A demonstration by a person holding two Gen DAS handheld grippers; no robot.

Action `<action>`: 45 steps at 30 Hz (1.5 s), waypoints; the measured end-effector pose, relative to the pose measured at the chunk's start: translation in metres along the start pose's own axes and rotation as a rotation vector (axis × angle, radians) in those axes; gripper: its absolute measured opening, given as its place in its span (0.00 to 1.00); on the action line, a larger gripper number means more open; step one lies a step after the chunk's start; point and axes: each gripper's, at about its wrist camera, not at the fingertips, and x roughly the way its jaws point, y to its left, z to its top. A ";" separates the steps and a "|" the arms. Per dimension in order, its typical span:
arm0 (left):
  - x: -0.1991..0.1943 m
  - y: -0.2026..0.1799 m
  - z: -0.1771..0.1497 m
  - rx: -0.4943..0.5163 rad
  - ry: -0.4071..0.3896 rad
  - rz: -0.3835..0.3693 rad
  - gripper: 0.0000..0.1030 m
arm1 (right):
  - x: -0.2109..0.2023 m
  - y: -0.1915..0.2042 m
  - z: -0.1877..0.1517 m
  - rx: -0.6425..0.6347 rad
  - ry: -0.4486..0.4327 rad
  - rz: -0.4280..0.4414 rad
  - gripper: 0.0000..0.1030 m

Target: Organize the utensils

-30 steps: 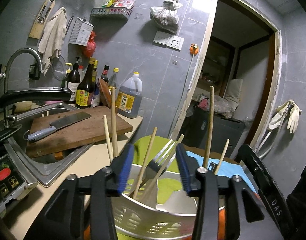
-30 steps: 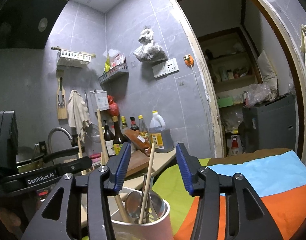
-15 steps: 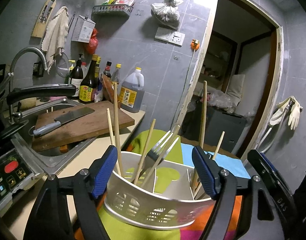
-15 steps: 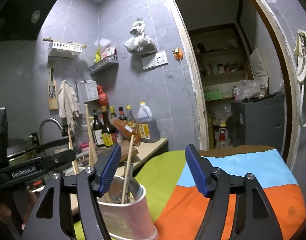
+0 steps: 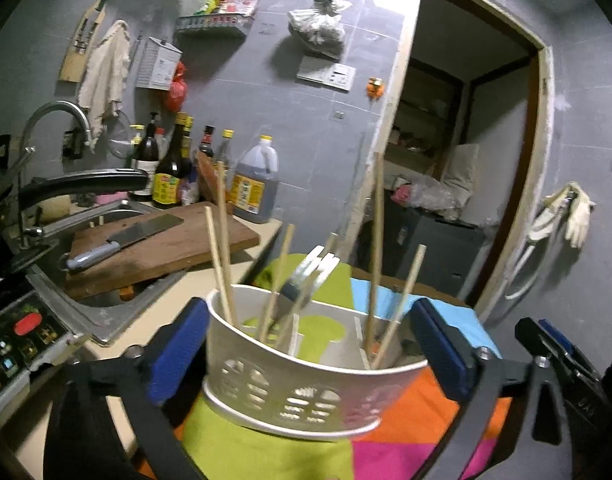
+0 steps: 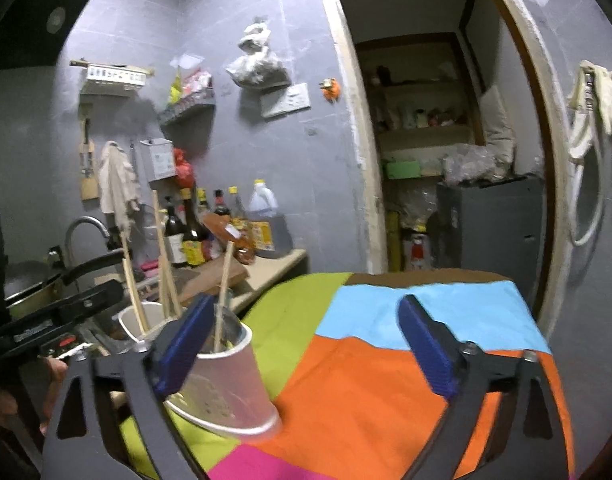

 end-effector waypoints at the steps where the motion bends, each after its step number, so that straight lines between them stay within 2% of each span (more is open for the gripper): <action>1: -0.001 -0.002 -0.001 0.000 0.002 -0.008 0.97 | -0.004 -0.003 -0.001 0.007 0.003 -0.007 1.00; 11: -0.015 -0.036 -0.020 0.131 -0.012 -0.038 0.98 | -0.038 -0.018 -0.009 0.002 0.035 -0.089 1.00; 25: -0.038 -0.061 -0.042 0.175 0.003 -0.089 0.98 | -0.091 -0.022 -0.018 -0.068 0.026 -0.179 1.00; 34: -0.059 -0.069 -0.061 0.190 0.000 -0.079 0.98 | -0.122 -0.017 -0.029 -0.078 0.014 -0.228 1.00; 45: -0.089 -0.067 -0.084 0.229 -0.040 -0.031 0.98 | -0.149 -0.007 -0.054 -0.105 -0.023 -0.286 1.00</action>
